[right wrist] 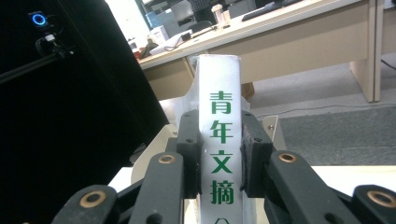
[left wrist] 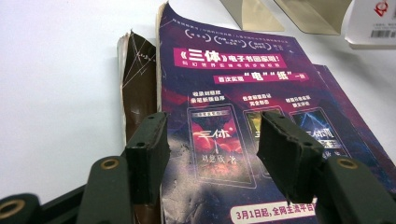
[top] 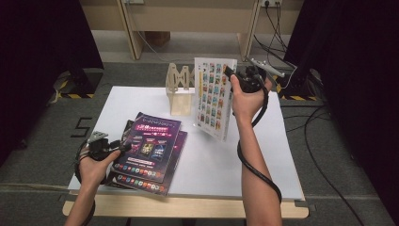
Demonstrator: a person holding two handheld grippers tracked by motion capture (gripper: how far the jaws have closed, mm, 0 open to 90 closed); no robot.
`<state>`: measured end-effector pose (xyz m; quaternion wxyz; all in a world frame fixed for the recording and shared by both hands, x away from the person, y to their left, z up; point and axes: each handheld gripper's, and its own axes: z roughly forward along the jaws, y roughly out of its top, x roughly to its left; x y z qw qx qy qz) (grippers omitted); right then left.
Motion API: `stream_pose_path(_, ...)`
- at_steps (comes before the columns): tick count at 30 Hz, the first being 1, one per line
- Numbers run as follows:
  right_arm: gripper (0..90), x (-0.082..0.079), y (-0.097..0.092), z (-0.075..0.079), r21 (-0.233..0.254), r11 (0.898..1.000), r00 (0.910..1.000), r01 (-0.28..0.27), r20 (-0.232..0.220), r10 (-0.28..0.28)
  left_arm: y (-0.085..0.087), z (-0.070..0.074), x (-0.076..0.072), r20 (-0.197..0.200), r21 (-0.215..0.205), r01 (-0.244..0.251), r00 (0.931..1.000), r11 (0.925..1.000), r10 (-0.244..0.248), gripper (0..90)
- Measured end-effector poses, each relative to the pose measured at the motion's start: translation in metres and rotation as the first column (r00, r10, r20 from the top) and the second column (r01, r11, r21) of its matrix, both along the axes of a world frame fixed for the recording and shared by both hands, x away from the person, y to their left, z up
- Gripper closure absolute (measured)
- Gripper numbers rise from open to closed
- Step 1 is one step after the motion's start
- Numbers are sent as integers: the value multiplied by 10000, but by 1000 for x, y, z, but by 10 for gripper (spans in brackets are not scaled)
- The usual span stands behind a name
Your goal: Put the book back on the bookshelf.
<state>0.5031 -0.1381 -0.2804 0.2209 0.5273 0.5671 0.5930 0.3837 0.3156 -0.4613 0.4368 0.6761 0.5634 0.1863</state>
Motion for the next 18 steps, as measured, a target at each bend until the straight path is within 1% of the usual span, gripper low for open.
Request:
stream_pose_path(2, 744, 4, 0, 0, -32, 9999, 9999, 160, 57, -159, 0, 0, 0, -3, 11, 8, 10000, 10000, -8, 418)
stream_pose_path(5, 744, 6, 1, -1, -268, 9984, 9987, 493, 151, -490, -1, -1, 0, -30, 31, 34, 10000, 10000, -34, 418)
stream_pose_path(8, 744, 6, 2, -2, -357, 9967, 9972, 728, 192, -721, -1, -1, 0, -41, 44, 52, 10000, 10000, -52, 418)
stream_pose_path(11, 744, 7, 2, -3, -475, 9953, 9963, 844, 217, -834, -1, -1, 0, -57, 41, 55, 10000, 10000, -55, 418)
stream_pose_path(14, 744, 8, 1, -3, -427, 9946, 9954, 943, 224, -934, -1, -1, 0, -38, 48, 43, 10000, 10000, -43, 418)
stream_pose_path(18, 744, 8, 1, -3, -489, 9936, 9946, 1015, 286, -1002, -1, -1, 0, -3, 33, 37, 10000, 10000, -37, 418)
